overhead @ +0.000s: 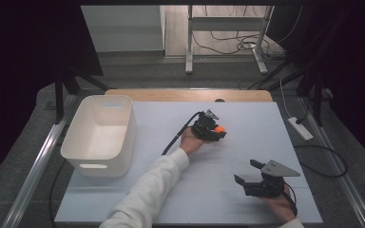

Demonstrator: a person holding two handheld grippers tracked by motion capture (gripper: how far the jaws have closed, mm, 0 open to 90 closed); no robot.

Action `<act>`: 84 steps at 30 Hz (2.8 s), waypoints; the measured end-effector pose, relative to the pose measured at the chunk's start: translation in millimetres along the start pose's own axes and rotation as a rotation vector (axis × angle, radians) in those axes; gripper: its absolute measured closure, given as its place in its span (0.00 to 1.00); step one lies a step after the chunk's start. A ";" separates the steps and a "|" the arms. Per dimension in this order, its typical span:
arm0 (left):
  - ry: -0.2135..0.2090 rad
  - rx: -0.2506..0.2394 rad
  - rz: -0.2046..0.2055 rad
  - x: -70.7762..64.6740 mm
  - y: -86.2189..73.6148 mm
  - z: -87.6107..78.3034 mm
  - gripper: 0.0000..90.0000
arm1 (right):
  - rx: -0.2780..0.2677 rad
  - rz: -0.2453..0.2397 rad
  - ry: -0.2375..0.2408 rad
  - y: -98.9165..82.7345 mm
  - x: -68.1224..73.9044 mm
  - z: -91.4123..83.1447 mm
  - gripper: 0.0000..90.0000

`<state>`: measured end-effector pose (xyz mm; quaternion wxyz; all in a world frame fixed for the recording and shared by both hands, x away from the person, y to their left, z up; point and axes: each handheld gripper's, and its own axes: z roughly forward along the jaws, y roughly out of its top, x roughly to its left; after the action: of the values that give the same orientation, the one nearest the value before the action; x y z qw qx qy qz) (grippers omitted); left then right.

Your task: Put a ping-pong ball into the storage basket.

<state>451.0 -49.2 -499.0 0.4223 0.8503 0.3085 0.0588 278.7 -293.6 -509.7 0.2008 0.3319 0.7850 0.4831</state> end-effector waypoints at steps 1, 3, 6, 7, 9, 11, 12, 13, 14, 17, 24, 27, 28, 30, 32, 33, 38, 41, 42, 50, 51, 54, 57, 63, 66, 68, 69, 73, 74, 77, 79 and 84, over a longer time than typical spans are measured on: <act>-0.001 -0.002 0.000 0.1 -0.3 -0.8 0.57 | 0.001 0.000 0.000 0.0 0.0 0.0 0.14; 0.000 -0.002 -0.001 0.4 -0.6 -2.6 0.57 | 0.002 -0.001 -0.003 0.1 0.0 0.1 0.14; 0.000 -0.005 0.000 0.6 -1.0 -5.8 0.57 | 0.002 -0.002 -0.003 0.2 0.1 0.1 0.14; 0.001 -0.005 0.001 0.3 -1.3 -7.3 0.57 | 0.002 -0.002 -0.003 0.2 0.1 0.1 0.14; 0.001 -0.006 0.001 0.0 -1.5 -8.5 0.57 | 0.003 -0.003 -0.003 0.2 0.1 0.2 0.14; 0.003 -0.012 0.001 -0.5 -2.0 -10.8 0.57 | 0.004 -0.004 -0.004 0.2 0.3 0.2 0.14; 0.003 -0.012 0.001 -0.5 -2.0 -10.8 0.57 | 0.004 -0.004 -0.004 0.2 0.3 0.2 0.14; 0.004 -0.015 0.002 -0.5 -2.2 -12.3 0.57 | 0.004 -0.005 -0.004 0.3 0.3 0.3 0.14; 0.004 -0.016 0.003 -0.5 -2.4 -13.1 0.57 | 0.004 -0.006 -0.003 0.3 0.4 0.3 0.14; 0.006 -0.017 0.004 -0.6 -2.9 -15.1 0.57 | 0.004 -0.007 -0.003 0.4 0.5 0.4 0.14; 0.007 -0.028 0.007 -0.7 -5.0 -18.8 0.57 | 0.004 -0.008 -0.005 0.4 0.3 0.5 0.14; 0.006 -0.030 0.011 -1.0 -5.5 -20.9 0.57 | 0.005 -0.008 -0.005 0.4 0.3 0.7 0.14; 0.006 -0.031 0.011 -1.1 -5.5 -21.8 0.57 | 0.005 -0.008 -0.005 0.3 0.3 0.8 0.14; 0.005 -0.031 0.013 -0.9 -5.4 -23.7 0.57 | 0.006 -0.008 -0.005 0.4 0.3 0.9 0.14; 0.004 -0.035 0.012 -1.0 -5.5 -25.3 0.57 | 0.006 -0.008 -0.006 0.4 0.3 0.9 0.14; 0.002 -0.037 0.010 -0.9 -5.6 -26.1 0.57 | 0.006 -0.008 -0.005 0.4 0.4 1.0 0.14; -0.001 -0.041 0.011 -1.7 -6.2 -28.7 0.57 | 0.006 -0.009 -0.007 0.4 0.5 1.0 0.14; -0.002 -0.042 0.017 -2.4 -5.9 -30.9 0.57 | 0.006 -0.008 -0.007 0.4 0.4 1.0 0.14; -0.003 -0.043 0.018 -2.8 -5.8 -31.6 0.57 | 0.006 -0.008 -0.008 0.4 0.4 1.1 0.14; -0.009 -0.049 0.022 -5.1 -5.9 -36.6 0.57 | 0.005 -0.008 -0.007 0.6 0.6 0.9 0.14; -0.010 -0.050 0.022 -5.5 -6.0 -37.2 0.57 | 0.005 -0.007 -0.007 0.6 0.7 1.0 0.14; -0.011 -0.053 0.025 -5.8 -5.9 -38.9 0.57 | 0.005 -0.007 -0.007 0.7 0.7 0.9 0.14; -0.011 -0.054 0.024 -6.1 -5.7 -40.7 0.57 | 0.005 -0.007 -0.007 0.7 0.6 1.0 0.14; -0.012 -0.058 0.025 -6.0 -5.8 -45.3 0.57 | 0.005 -0.008 -0.006 0.6 0.6 1.1 0.14; -0.013 -0.060 0.024 -5.8 -6.3 -46.5 0.57 | 0.005 -0.007 -0.006 0.7 0.9 1.0 0.14; -0.012 -0.062 0.021 -4.8 -7.3 -48.0 0.57 | 0.005 -0.008 -0.006 0.7 0.8 1.0 0.14; -0.010 -0.062 0.017 -4.7 -7.8 -48.6 0.57 | 0.005 -0.009 -0.006 0.6 0.8 1.0 0.14; -0.009 -0.065 0.016 -3.4 -9.2 -51.1 0.57 | 0.006 -0.010 -0.009 0.7 0.9 1.1 0.14; -0.008 -0.067 0.016 -2.8 -9.5 -52.5 0.57 | 0.004 -0.009 -0.007 0.7 0.9 1.2 0.14; -0.009 -0.075 0.012 -2.4 -10.1 -54.8 0.57 | 0.005 -0.009 -0.007 0.7 1.0 1.2 0.14; -0.008 -0.075 0.015 -1.8 -10.5 -56.4 0.57 | 0.005 -0.010 -0.007 0.7 1.0 1.3 0.14; -0.006 -0.084 0.016 -1.7 -11.1 -61.1 0.57 | 0.006 -0.010 -0.008 0.8 1.2 1.3 0.14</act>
<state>422.4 -3.5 -468.2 0.4581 0.8345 0.2975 0.0725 278.9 -291.8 -509.6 0.2053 0.3303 0.7873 0.4784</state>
